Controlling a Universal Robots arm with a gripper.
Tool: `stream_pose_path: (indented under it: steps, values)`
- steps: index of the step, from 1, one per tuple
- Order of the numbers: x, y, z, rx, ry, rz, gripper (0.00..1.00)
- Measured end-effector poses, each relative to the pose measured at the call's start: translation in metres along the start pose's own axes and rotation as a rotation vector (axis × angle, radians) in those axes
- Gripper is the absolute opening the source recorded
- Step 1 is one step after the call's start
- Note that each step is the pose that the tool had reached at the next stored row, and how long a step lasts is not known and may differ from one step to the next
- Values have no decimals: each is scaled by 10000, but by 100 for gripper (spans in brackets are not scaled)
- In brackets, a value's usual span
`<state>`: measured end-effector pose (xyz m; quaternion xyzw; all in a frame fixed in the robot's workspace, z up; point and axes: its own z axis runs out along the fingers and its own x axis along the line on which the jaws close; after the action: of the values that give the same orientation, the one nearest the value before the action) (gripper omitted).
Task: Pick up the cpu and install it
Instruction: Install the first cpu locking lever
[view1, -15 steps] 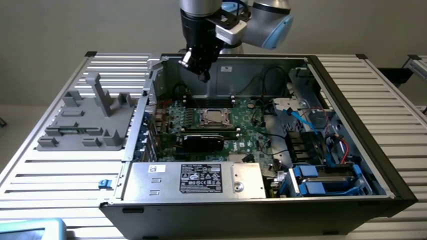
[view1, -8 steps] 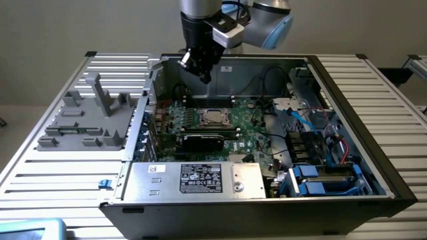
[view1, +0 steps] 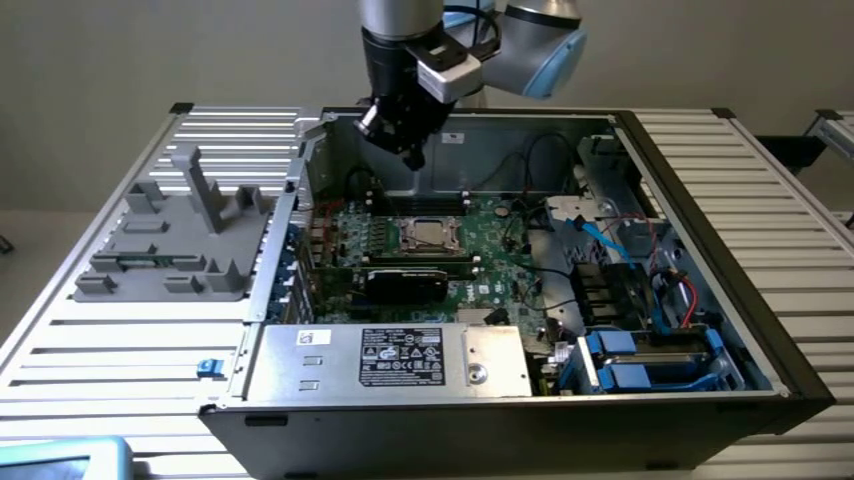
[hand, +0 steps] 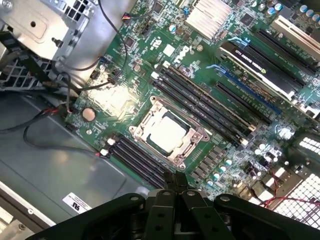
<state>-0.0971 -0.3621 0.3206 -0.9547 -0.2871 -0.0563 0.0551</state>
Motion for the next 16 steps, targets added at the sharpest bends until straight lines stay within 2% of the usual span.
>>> stream_pose_path:
  steps: [12, 14, 16]
  values:
    - [-2, 1, 16, -275, 147, 1953, 11]
    - [-2, 2, 16, -301, 160, 2138, 11]
    - [-2, 1, 17, -301, 161, 2140, 11]
